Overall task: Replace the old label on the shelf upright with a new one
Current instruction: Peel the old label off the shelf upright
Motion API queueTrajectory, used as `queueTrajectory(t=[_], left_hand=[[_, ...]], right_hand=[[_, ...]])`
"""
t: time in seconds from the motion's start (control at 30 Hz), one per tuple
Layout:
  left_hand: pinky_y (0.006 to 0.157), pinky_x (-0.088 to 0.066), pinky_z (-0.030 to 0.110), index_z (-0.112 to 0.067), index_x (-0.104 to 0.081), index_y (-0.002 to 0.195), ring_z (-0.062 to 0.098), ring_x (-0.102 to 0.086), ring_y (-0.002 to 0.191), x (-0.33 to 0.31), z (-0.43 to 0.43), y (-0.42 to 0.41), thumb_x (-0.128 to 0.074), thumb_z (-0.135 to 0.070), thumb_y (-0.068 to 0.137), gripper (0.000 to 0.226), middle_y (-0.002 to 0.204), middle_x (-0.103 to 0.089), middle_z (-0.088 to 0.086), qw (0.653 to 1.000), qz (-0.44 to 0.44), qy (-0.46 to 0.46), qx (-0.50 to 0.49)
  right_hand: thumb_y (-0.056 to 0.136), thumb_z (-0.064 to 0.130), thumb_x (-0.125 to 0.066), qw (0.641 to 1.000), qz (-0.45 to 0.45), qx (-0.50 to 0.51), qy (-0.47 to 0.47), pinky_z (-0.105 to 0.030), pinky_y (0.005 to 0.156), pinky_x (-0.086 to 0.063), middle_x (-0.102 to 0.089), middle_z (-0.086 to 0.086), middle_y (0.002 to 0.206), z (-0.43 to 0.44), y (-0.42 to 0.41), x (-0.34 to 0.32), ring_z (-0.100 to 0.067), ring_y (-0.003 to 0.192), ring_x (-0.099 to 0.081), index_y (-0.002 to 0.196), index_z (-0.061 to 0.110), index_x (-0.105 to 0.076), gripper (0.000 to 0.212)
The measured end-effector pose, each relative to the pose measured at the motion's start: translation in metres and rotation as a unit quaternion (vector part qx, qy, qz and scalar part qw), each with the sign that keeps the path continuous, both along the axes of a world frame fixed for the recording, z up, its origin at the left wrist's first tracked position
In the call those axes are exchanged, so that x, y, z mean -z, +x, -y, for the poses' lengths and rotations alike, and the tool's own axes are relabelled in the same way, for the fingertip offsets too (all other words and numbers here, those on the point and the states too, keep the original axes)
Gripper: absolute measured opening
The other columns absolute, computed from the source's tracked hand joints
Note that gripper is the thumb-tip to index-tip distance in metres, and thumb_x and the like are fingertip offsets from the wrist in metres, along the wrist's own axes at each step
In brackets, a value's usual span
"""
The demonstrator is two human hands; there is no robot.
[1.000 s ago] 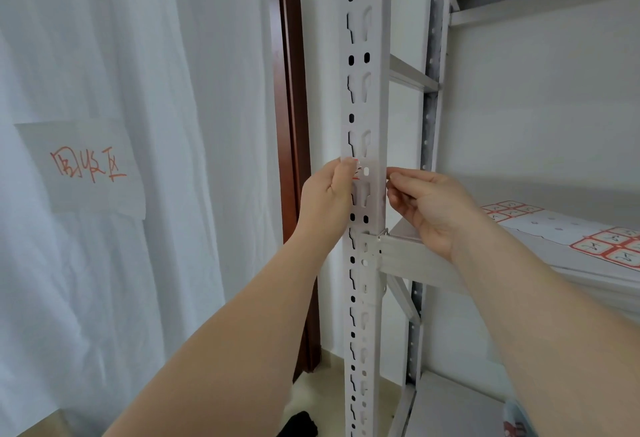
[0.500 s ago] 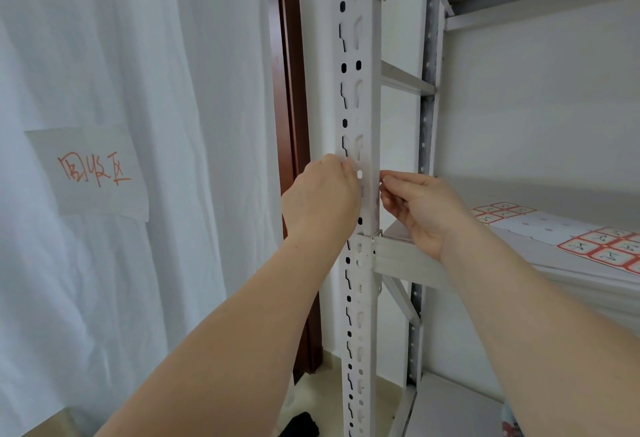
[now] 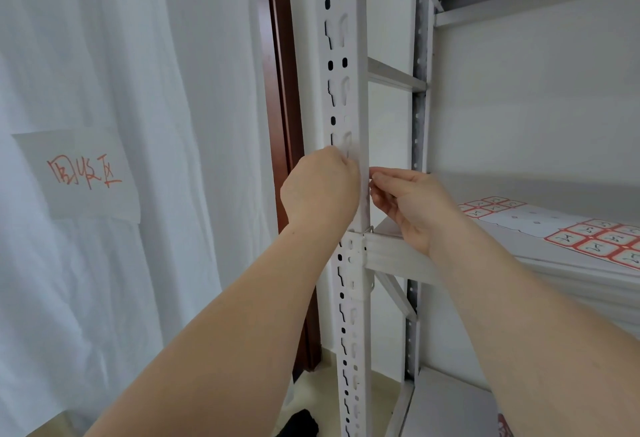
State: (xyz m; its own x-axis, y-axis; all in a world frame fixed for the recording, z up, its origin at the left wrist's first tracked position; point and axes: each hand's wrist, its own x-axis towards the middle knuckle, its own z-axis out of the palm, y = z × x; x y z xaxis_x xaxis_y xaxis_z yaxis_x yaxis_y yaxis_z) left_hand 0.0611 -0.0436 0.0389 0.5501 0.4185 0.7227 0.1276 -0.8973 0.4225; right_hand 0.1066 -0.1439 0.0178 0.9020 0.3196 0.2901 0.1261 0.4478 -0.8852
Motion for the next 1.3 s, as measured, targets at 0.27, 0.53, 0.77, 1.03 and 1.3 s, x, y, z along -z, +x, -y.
queueTrajectory(t=[0.27, 0.53, 0.77, 1.03, 1.3], left_hand=[[0.05, -0.021, 0.03, -0.007, -0.031, 0.055, 0.019, -0.025, 0.054, 0.007, -0.011, 0.0, -0.045, -0.013, 0.08, 0.03, 0.052, -0.031, 0.008, 0.987, 0.071, -0.078, 0.12], [0.061, -0.046, 0.039, 0.004, -0.051, 0.067, 0.028, -0.054, 0.061, 0.015, -0.016, -0.001, -0.037, -0.027, 0.098, 0.046, 0.065, -0.059, 0.017, 0.968, 0.112, -0.136, 0.177], [0.058, -0.031, 0.031, -0.01, -0.042, 0.077, 0.021, -0.042, 0.064, 0.014, -0.005, 0.005, -0.033, -0.016, 0.097, 0.023, 0.063, -0.041, -0.004, 0.995, 0.051, -0.039, 0.071], [0.053, -0.021, 0.032, -0.013, -0.029, 0.066, 0.015, -0.029, 0.056, 0.012, 0.0, 0.006, -0.034, -0.01, 0.095, 0.03, 0.062, -0.033, -0.003, 0.996, 0.059, -0.039, 0.055], [0.06, -0.051, 0.042, 0.005, -0.049, 0.071, 0.026, -0.046, 0.06, 0.023, -0.016, 0.002, -0.041, -0.015, 0.092, 0.03, 0.064, -0.051, 0.016, 0.954, 0.145, -0.185, 0.184]], right_hand=[[0.091, -0.003, -0.054, 1.0, 0.001, 0.005, -0.006, -0.011, 0.055, -0.051, -0.067, 0.007, 0.055, -0.001, 0.001, 0.0, -0.011, 0.06, -0.052, 0.079, 0.009, -0.069, 0.022], [0.091, -0.002, -0.053, 1.0, 0.007, 0.004, -0.008, -0.01, 0.057, -0.052, -0.067, 0.008, 0.053, -0.001, 0.002, 0.0, -0.011, 0.06, -0.05, 0.077, 0.009, -0.068, 0.023], [0.091, -0.003, -0.053, 1.0, 0.009, 0.003, -0.008, -0.01, 0.057, -0.052, -0.066, 0.008, 0.053, -0.002, 0.003, 0.001, -0.01, 0.059, -0.051, 0.078, 0.009, -0.069, 0.023], [0.091, -0.003, -0.053, 1.0, 0.014, 0.003, -0.009, -0.01, 0.056, -0.051, -0.067, 0.009, 0.054, -0.001, 0.003, 0.001, -0.011, 0.061, -0.051, 0.075, 0.011, -0.069, 0.026], [0.09, -0.003, -0.054, 1.0, 0.009, 0.007, -0.006, -0.011, 0.054, -0.051, -0.066, 0.008, 0.053, -0.002, 0.004, 0.001, -0.012, 0.06, -0.049, 0.077, 0.009, -0.069, 0.023]])
